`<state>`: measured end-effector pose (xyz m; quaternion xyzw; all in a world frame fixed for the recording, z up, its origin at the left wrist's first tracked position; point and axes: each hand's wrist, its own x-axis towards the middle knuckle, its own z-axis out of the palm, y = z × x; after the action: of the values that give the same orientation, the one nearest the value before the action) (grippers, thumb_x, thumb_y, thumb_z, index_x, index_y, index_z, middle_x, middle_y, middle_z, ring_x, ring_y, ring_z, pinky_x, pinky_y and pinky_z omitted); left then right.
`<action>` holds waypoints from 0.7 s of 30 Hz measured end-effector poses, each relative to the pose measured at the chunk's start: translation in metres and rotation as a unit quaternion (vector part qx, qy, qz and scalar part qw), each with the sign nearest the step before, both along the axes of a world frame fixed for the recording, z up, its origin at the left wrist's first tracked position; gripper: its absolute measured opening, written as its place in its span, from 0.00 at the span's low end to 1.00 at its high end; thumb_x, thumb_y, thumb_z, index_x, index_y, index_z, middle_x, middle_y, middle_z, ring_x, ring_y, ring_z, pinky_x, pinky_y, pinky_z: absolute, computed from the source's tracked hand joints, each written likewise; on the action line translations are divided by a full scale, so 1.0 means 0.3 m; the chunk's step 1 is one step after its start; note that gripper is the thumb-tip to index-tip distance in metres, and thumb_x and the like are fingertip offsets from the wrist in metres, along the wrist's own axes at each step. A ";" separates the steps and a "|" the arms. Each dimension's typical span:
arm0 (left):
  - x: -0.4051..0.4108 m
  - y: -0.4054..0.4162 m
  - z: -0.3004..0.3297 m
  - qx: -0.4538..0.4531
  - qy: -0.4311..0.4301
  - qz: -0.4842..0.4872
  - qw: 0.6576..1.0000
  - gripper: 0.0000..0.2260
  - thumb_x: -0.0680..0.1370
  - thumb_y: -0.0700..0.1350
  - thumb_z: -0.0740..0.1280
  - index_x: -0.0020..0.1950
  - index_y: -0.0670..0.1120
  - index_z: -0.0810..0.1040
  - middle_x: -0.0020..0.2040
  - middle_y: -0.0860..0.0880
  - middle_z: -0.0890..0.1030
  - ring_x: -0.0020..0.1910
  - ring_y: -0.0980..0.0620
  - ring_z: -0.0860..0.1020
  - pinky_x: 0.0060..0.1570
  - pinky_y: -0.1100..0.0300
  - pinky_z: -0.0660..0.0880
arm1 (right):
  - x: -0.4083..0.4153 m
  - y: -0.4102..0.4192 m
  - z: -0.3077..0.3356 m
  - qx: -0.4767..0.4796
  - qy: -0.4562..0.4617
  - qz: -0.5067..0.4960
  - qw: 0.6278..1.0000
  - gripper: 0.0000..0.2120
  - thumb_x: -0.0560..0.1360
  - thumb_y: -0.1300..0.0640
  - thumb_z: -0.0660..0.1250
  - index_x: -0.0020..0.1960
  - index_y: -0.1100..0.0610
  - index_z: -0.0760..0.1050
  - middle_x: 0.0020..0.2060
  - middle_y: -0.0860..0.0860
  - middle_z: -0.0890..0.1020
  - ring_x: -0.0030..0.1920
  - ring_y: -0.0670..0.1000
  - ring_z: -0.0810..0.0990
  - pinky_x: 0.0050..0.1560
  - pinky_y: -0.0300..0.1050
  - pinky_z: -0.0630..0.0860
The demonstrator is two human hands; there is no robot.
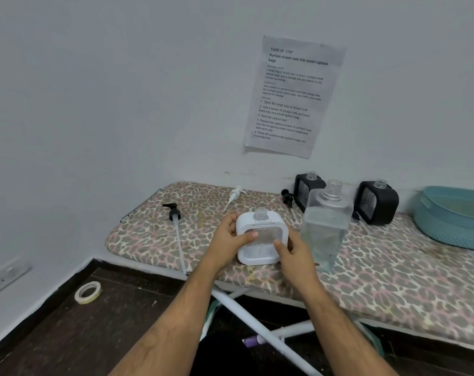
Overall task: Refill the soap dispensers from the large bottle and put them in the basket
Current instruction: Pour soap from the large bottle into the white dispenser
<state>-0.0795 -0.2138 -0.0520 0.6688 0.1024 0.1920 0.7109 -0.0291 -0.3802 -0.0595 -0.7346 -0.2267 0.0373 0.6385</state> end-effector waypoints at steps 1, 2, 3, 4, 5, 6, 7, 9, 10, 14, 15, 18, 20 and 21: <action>0.000 -0.007 -0.005 0.000 -0.003 0.008 1.000 0.26 0.67 0.42 0.78 0.62 0.44 0.74 0.57 0.44 0.83 0.55 0.45 0.83 0.51 0.51 0.81 | -0.005 0.001 -0.002 -0.004 -0.003 -0.010 1.000 0.19 0.81 0.64 0.62 0.68 0.51 0.73 0.56 0.45 0.81 0.55 0.42 0.79 0.48 0.30 0.75; -0.002 -0.015 -0.007 0.002 -0.006 0.016 1.000 0.29 0.65 0.44 0.79 0.63 0.44 0.74 0.58 0.43 0.83 0.55 0.45 0.83 0.51 0.50 0.81 | -0.010 -0.001 -0.006 -0.007 -0.002 -0.016 1.000 0.18 0.80 0.64 0.62 0.67 0.49 0.74 0.55 0.44 0.81 0.54 0.42 0.80 0.47 0.32 0.75; -0.004 -0.020 -0.010 0.004 -0.008 0.022 1.000 0.31 0.64 0.46 0.80 0.64 0.43 0.73 0.58 0.43 0.83 0.56 0.44 0.83 0.51 0.50 0.81 | -0.017 -0.003 -0.008 -0.009 0.000 -0.019 1.000 0.18 0.80 0.64 0.62 0.66 0.47 0.73 0.53 0.43 0.81 0.53 0.42 0.80 0.48 0.33 0.76; -0.005 -0.024 -0.013 0.006 -0.008 0.026 1.000 0.33 0.63 0.48 0.81 0.65 0.43 0.73 0.59 0.43 0.82 0.56 0.44 0.83 0.51 0.50 0.81 | -0.024 -0.007 -0.012 -0.008 -0.001 -0.020 1.000 0.19 0.80 0.64 0.63 0.65 0.46 0.73 0.52 0.41 0.81 0.52 0.42 0.80 0.49 0.35 0.77; -0.006 -0.025 -0.017 0.009 -0.008 0.027 1.000 0.34 0.63 0.49 0.81 0.65 0.44 0.73 0.59 0.43 0.82 0.56 0.45 0.83 0.51 0.50 0.81 | -0.033 -0.013 -0.018 -0.008 -0.005 -0.025 1.000 0.19 0.79 0.64 0.64 0.64 0.45 0.73 0.52 0.40 0.81 0.52 0.41 0.81 0.50 0.36 0.77; -0.006 -0.028 -0.021 0.012 -0.008 0.029 0.999 0.34 0.64 0.48 0.81 0.66 0.44 0.73 0.59 0.43 0.82 0.56 0.45 0.83 0.51 0.51 0.81 | -0.044 -0.021 -0.022 -0.007 -0.009 -0.034 0.999 0.19 0.78 0.63 0.66 0.64 0.45 0.74 0.51 0.39 0.81 0.52 0.40 0.81 0.50 0.35 0.77; -0.006 -0.033 -0.023 0.015 -0.011 0.032 0.999 0.32 0.64 0.46 0.80 0.66 0.44 0.73 0.59 0.43 0.82 0.55 0.46 0.83 0.50 0.52 0.81 | -0.054 -0.031 -0.028 -0.003 -0.011 -0.046 0.999 0.18 0.78 0.62 0.67 0.64 0.46 0.75 0.51 0.38 0.82 0.52 0.39 0.81 0.51 0.34 0.76; -0.002 -0.049 -0.027 0.016 -0.015 0.052 0.998 0.30 0.65 0.45 0.79 0.65 0.45 0.73 0.58 0.44 0.82 0.54 0.46 0.83 0.49 0.52 0.81 | -0.068 -0.049 -0.037 0.006 -0.007 -0.077 0.997 0.17 0.78 0.61 0.68 0.66 0.53 0.77 0.54 0.42 0.83 0.54 0.39 0.81 0.54 0.35 0.76; 0.001 -0.061 -0.028 0.022 -0.016 0.068 0.997 0.30 0.65 0.46 0.79 0.64 0.46 0.73 0.58 0.45 0.82 0.54 0.47 0.83 0.49 0.51 0.82 | -0.076 -0.060 -0.038 0.006 -0.005 -0.091 0.996 0.17 0.78 0.60 0.68 0.66 0.55 0.77 0.55 0.44 0.83 0.54 0.40 0.81 0.56 0.38 0.77; 0.027 -0.110 -0.032 0.044 -0.010 0.120 0.992 0.29 0.65 0.51 0.80 0.62 0.52 0.72 0.57 0.48 0.80 0.53 0.47 0.82 0.43 0.47 0.83 | -0.110 -0.106 -0.008 0.040 -0.027 -0.111 0.993 0.09 0.78 0.60 0.69 0.57 0.51 0.80 0.46 0.39 0.82 0.48 0.35 0.81 0.53 0.38 0.79; 0.036 -0.119 -0.032 0.042 -0.010 0.125 0.991 0.28 0.67 0.50 0.80 0.63 0.52 0.71 0.57 0.48 0.80 0.53 0.47 0.82 0.42 0.49 0.83 | -0.114 -0.120 0.001 0.054 -0.041 -0.119 0.991 0.07 0.77 0.60 0.69 0.53 0.50 0.80 0.44 0.40 0.83 0.46 0.37 0.81 0.50 0.38 0.79; 0.052 -0.135 -0.030 0.043 -0.011 0.128 0.991 0.26 0.71 0.45 0.78 0.64 0.51 0.70 0.57 0.49 0.78 0.52 0.51 0.81 0.41 0.60 0.80 | -0.113 -0.166 0.030 0.105 -0.090 -0.163 0.977 0.07 0.77 0.61 0.70 0.46 0.50 0.80 0.39 0.45 0.83 0.41 0.44 0.82 0.43 0.41 0.80; 0.055 -0.142 -0.035 0.049 -0.010 0.125 0.991 0.25 0.72 0.45 0.77 0.65 0.51 0.71 0.57 0.50 0.78 0.53 0.52 0.80 0.40 0.63 0.79 | -0.099 -0.198 0.047 0.139 -0.126 -0.202 0.961 0.07 0.76 0.61 0.71 0.43 0.50 0.78 0.36 0.47 0.81 0.37 0.46 0.80 0.39 0.41 0.78; 0.056 -0.143 -0.041 0.055 -0.011 0.126 0.990 0.24 0.72 0.44 0.77 0.65 0.51 0.72 0.56 0.51 0.79 0.53 0.53 0.80 0.41 0.63 0.79 | -0.087 -0.213 0.053 0.155 -0.144 -0.223 0.952 0.08 0.76 0.61 0.71 0.42 0.49 0.77 0.34 0.47 0.79 0.35 0.46 0.77 0.37 0.41 0.77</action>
<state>-0.0627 -0.2567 -0.0642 0.6862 0.1671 0.2930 0.6445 -0.0553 -0.4440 -0.0436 -0.6563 -0.1497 -0.2479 0.6968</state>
